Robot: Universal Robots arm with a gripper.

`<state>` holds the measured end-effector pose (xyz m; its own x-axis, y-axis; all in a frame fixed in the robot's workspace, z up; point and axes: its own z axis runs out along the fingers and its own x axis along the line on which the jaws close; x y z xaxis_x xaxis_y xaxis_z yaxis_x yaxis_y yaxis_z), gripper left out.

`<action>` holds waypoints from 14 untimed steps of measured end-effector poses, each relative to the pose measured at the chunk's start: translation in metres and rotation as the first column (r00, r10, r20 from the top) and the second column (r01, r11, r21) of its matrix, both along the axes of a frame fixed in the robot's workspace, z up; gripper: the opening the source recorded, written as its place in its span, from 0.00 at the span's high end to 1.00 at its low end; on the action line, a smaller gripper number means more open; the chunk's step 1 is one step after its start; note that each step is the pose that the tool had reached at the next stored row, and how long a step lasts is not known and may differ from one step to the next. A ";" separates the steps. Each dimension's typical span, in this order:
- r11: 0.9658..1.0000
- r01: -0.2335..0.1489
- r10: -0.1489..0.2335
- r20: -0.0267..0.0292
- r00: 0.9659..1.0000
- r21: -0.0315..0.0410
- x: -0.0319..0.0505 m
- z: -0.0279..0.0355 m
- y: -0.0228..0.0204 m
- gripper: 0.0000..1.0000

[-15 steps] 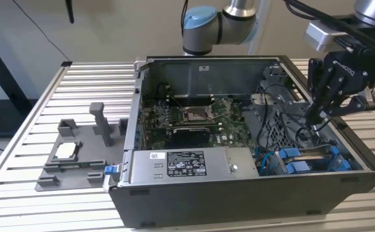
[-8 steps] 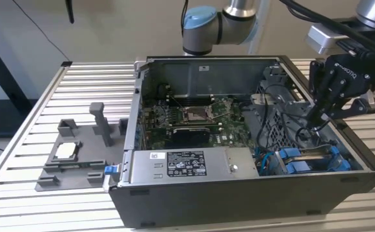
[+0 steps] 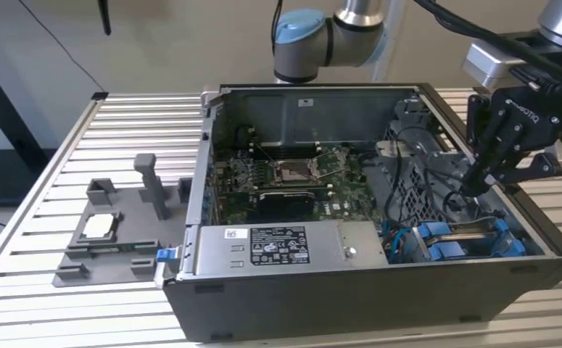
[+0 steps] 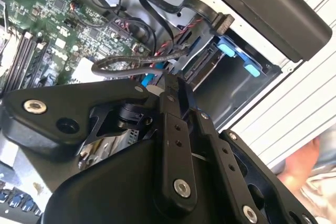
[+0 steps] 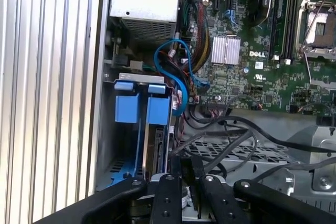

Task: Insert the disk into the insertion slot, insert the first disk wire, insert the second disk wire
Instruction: 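Insert the first disk wire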

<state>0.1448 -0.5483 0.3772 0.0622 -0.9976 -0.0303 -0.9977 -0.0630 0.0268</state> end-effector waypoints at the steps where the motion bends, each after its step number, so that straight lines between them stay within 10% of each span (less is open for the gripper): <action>1: 1.000 0.000 0.000 0.000 1.000 0.000 0.0005 -0.0005 -0.0006 0.81; 14: 1.000 0.000 0.000 0.000 1.000 0.000 0.0055 -0.0092 -0.0127 0.81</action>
<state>0.1502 -0.5610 0.3680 0.0622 -0.9976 -0.0305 -0.9977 -0.0630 0.0266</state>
